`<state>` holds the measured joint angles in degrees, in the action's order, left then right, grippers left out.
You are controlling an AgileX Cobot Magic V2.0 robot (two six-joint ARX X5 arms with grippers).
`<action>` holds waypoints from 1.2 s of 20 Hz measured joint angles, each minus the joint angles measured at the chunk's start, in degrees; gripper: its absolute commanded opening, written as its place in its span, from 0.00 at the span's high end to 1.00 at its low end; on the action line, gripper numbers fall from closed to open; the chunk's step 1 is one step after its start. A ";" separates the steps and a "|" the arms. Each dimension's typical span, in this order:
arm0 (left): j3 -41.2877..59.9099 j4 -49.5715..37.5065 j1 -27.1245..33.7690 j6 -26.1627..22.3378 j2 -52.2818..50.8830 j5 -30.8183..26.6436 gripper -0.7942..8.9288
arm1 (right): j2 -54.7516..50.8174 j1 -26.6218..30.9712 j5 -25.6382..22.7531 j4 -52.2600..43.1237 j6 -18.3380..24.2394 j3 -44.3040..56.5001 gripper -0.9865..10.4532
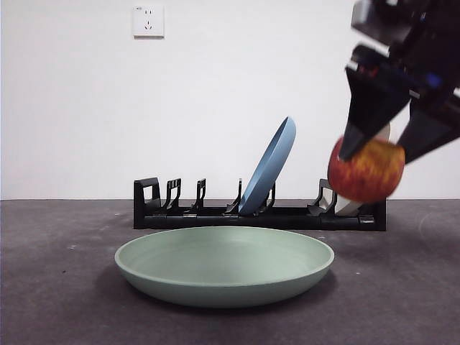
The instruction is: Take the green plate from the plate rack,put the plate on the table,take the apple from the table,put the apple in the plate
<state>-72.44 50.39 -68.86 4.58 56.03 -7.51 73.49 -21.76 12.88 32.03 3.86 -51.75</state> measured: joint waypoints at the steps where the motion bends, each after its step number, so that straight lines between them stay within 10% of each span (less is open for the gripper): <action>1: 0.00 0.00 0.00 0.00 0.00 0.00 0.46 | -0.44 -1.18 -0.02 -0.26 -0.33 0.00 0.93; 10: 0.00 1.07 0.00 0.00 0.00 0.07 0.46 | 7.39 -17.68 -4.09 -12.79 -4.81 0.00 0.93; 20: 0.00 2.10 0.00 0.00 0.00 0.20 0.46 | 17.94 -20.13 -6.99 -15.96 -6.03 -0.52 0.93; 24: 0.00 2.84 0.00 0.00 0.00 0.20 0.46 | 17.99 -20.13 -6.99 -15.76 -6.03 -0.63 0.50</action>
<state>-72.44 53.23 -68.86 4.58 56.03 -7.31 91.48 -41.89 5.89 16.27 -2.17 -52.38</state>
